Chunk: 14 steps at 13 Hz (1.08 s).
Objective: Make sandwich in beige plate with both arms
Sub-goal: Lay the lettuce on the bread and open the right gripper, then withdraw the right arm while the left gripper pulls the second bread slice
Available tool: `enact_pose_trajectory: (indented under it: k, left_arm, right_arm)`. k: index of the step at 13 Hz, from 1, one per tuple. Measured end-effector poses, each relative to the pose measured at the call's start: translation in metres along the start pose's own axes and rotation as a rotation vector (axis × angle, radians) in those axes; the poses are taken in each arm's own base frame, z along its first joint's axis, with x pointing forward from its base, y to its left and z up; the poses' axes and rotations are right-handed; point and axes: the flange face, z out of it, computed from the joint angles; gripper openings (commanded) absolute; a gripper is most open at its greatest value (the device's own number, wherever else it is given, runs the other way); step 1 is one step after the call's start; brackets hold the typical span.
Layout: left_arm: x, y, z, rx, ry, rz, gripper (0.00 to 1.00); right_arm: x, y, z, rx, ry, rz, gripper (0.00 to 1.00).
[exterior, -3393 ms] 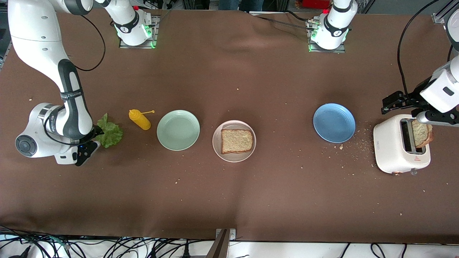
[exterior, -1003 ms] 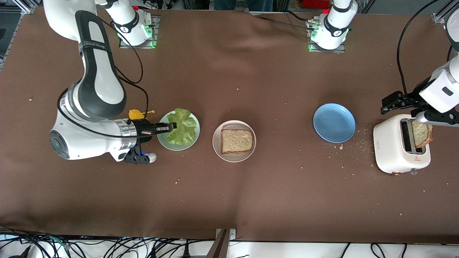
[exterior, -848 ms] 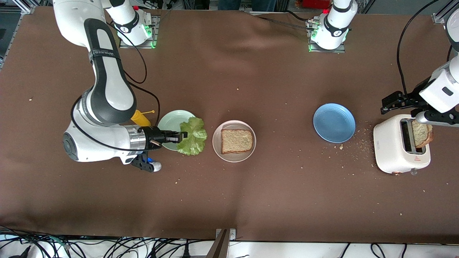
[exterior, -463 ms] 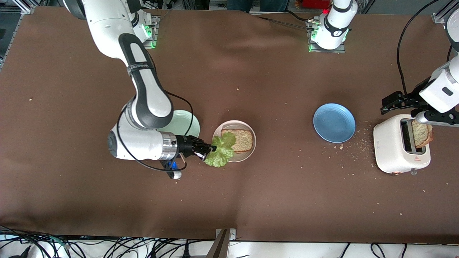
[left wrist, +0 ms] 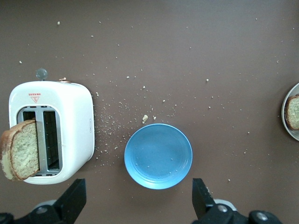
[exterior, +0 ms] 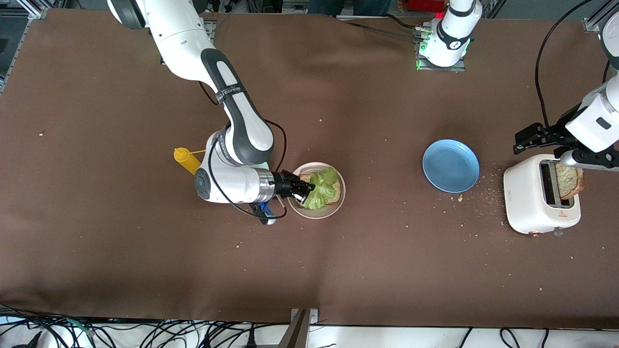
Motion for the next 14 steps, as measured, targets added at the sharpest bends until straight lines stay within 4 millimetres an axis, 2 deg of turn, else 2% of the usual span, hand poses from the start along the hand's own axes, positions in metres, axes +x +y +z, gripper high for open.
enact_pose_trajectory:
  k: [1,3,6,9,12,14]
  left_arm:
    - [0.0,0.0,0.0,0.0,-0.001,0.0,1.0]
    - [0.001,0.0,0.002,0.0,-0.004,0.0,1.0]
    - [0.001,0.0,0.004,0.0,-0.006,0.0,1.0]
    - [0.003,-0.002,0.008,-0.001,-0.014,-0.002,1.0]
    - [0.005,-0.016,0.02,-0.002,-0.033,-0.027,1.0]
    - [0.006,-0.041,0.029,-0.003,-0.046,-0.068,1.0]
  right_arm:
    - [0.004,0.006,0.006,-0.009,0.003,0.008,0.12]
    - [0.005,0.013,0.018,-0.026,0.002,0.014,1.0]
    - [-0.003,0.016,0.033,-0.061,0.012,-0.009,1.0]
    - [-0.008,0.015,0.03,-0.128,0.072,-0.076,1.0]
    - [-0.016,0.009,-0.004,-0.224,0.125,-0.146,1.0]
    - [-0.019,0.006,-0.039,-0.272,0.163,-0.17,1.0]
